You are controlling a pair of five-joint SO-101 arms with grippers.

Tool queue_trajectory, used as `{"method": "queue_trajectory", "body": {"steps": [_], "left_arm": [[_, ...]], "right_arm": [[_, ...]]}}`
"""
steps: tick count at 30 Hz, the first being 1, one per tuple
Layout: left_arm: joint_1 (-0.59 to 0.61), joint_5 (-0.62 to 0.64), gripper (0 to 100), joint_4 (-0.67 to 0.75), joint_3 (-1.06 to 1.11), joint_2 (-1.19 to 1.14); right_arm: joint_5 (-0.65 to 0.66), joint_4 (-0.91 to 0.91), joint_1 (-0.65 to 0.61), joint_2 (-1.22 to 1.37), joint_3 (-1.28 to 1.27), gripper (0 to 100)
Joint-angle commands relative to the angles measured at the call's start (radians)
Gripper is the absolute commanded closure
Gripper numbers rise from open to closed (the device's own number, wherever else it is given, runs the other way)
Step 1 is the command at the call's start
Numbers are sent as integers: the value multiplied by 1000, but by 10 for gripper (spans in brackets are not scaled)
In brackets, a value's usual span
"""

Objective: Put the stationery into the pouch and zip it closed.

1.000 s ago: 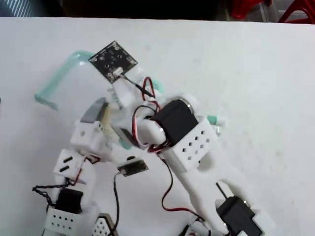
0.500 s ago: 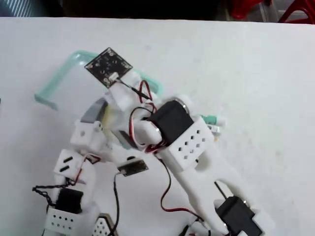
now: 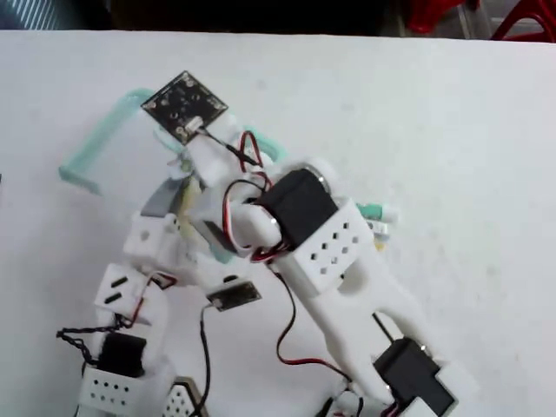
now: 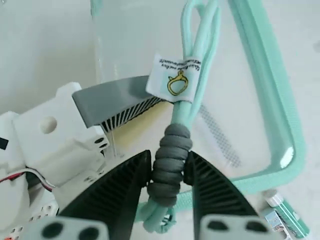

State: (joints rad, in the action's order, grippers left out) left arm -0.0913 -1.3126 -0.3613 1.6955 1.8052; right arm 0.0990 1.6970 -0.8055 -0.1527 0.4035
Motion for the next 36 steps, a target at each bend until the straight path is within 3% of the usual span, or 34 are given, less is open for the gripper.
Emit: {"method": "queue_trajectory", "body": {"steps": [1, 7, 13, 19, 25, 31, 36], "left_arm": [[8, -14, 977, 38, -3, 16], [8, -14, 977, 38, -3, 16], [8, -14, 977, 38, -3, 16], [8, -14, 977, 38, -3, 16], [8, -14, 977, 38, -3, 16], [8, -14, 977, 38, -3, 16], [8, 38, 977, 32, -5, 16]], "right_arm": [[8, 24, -7, -1, 49, 858], [21, 22, -7, 2, 49, 988], [46, 25, -7, 2, 40, 961], [46, 25, -5, 2, -58, 856], [49, 22, -5, -5, -64, 982], [49, 22, 1, -5, -17, 981], [49, 24, 94, -7, 209, 981]]}}
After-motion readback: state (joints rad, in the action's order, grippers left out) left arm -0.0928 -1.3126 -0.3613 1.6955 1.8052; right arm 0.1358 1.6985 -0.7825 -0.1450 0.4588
